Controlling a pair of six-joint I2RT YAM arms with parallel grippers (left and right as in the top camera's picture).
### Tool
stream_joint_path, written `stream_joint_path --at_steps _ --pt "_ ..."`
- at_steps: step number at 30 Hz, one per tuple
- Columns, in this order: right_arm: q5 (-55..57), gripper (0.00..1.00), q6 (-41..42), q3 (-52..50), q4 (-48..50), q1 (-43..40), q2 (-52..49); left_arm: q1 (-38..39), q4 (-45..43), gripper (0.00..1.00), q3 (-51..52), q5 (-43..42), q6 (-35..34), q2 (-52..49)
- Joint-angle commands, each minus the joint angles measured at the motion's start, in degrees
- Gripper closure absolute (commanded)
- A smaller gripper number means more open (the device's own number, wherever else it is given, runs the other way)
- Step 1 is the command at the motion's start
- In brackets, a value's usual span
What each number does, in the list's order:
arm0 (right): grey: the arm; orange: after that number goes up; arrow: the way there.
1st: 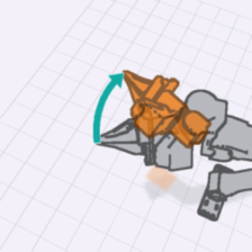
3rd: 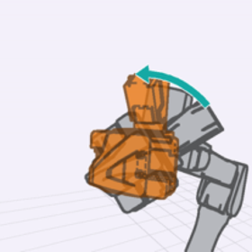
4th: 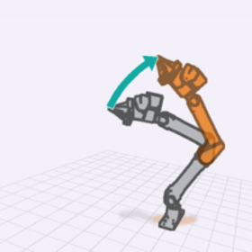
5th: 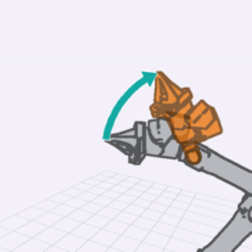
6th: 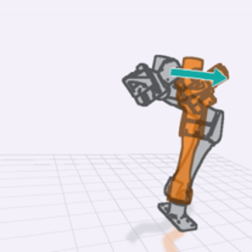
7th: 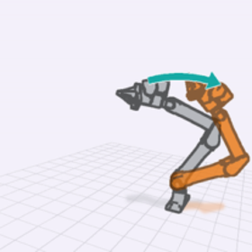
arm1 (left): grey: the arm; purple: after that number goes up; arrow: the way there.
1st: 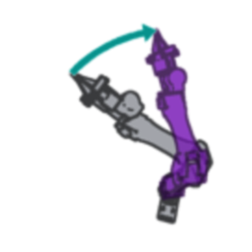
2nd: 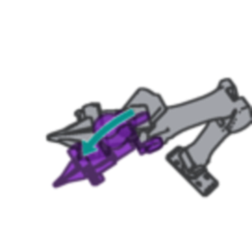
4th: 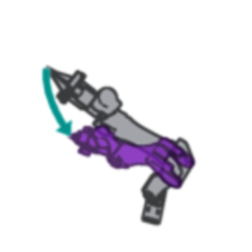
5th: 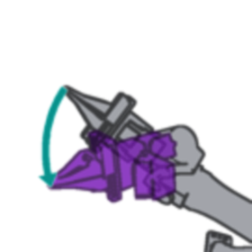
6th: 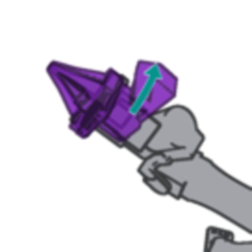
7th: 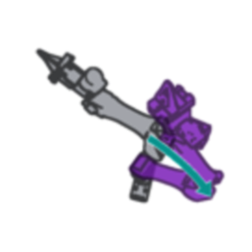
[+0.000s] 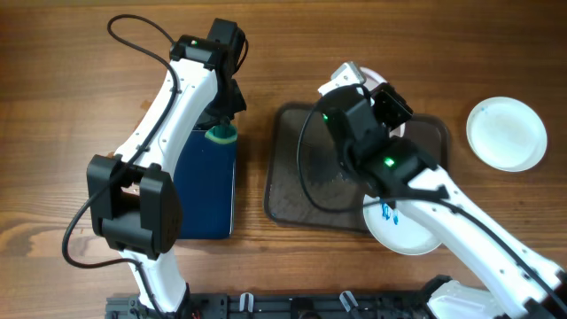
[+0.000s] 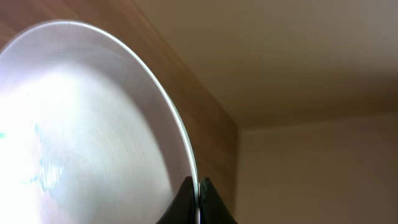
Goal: Clean dirty plates on tray and stack at the side
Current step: 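Lift the scrubbed plate with the right gripper and carry it rightward, then lower the plate onto the cleaned plate right of the tray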
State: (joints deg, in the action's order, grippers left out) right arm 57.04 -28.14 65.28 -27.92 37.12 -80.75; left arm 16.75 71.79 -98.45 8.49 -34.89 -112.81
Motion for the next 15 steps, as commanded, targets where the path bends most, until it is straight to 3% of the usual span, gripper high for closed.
stream_joint_path --at_steps 1,2,4,5,6,8,11,12,13,14,15 --pt "-5.9 0.96 6.8 0.7 0.6 -0.4 -1.1 -0.4 0.0 0.96 0.3 -0.1 -1.0 0.6" --pt "-4.4 0.96 7.6 0.7 0.3 -0.2 -1.3 -0.4 0.2 0.96 0.3 -0.2 -1.0 0.6" --pt "16.5 0.96 -1.9 0.7 5.6 -0.6 -2.6 -0.4 0.5 0.96 0.3 -0.1 -1.0 0.6" --pt "19.2 0.96 -3.6 0.7 10.8 -1.1 -2.6 -0.4 0.4 0.96 0.3 -0.1 -1.0 0.6" --pt "16.2 0.95 -1.8 0.7 13.9 -1.2 -1.7 -0.4 0.2 0.96 0.3 -0.1 -1.0 0.6" --pt "0.7 0.96 4.4 0.7 11.0 -0.4 0.2 -0.4 0.2 0.96 0.3 -0.7 -1.0 0.6" --pt "15.3 0.95 4.1 0.7 10.9 -0.2 0.0 -0.4 0.2 0.96 0.3 -1.0 -1.0 0.6" --pt "15.4 0.96 4.8 0.7 12.0 -0.4 0.2 -0.4 0.1 0.96 0.3 -1.0 -1.0 0.6" --pt "11.9 0.96 5.9 0.7 11.5 -0.4 0.6 -0.4 0.0 0.96 0.3 -1.0 -1.0 0.6" --pt "-0.3 0.96 8.8 0.7 7.7 0.1 1.7 -0.4 -0.1 0.96 0.3 -1.0 -1.0 0.6" --pt "0.9 0.95 9.0 0.7 6.6 0.6 1.9 -0.4 -0.2 0.96 0.3 -1.0 -1.0 0.6"
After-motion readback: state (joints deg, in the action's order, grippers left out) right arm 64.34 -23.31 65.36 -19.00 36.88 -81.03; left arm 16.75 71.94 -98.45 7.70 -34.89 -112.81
